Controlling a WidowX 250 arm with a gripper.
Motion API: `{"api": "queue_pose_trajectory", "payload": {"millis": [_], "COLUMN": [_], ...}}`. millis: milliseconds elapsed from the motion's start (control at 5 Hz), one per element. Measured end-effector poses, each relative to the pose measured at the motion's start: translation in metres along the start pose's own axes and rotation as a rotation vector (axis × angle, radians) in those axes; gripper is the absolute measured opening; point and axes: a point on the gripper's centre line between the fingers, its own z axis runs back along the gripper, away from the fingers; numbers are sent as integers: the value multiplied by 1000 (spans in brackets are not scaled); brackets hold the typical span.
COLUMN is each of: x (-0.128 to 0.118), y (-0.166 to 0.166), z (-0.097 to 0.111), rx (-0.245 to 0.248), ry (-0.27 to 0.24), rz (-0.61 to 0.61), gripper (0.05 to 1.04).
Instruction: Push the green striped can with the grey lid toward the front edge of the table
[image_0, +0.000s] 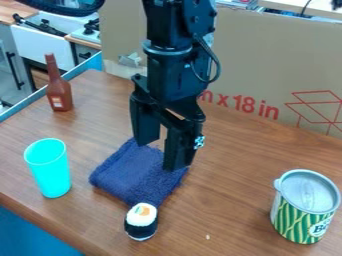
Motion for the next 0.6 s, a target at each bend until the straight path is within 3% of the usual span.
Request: {"api": "queue_pose_trajectory", "payload": {"millis": [200,600], "x": [-1,64], "y": [0,-38], "z": [-6,17], "rx": [-3,157], "ry": [26,-19], "rz": [6,152], "gripper": [1001,1001]}}
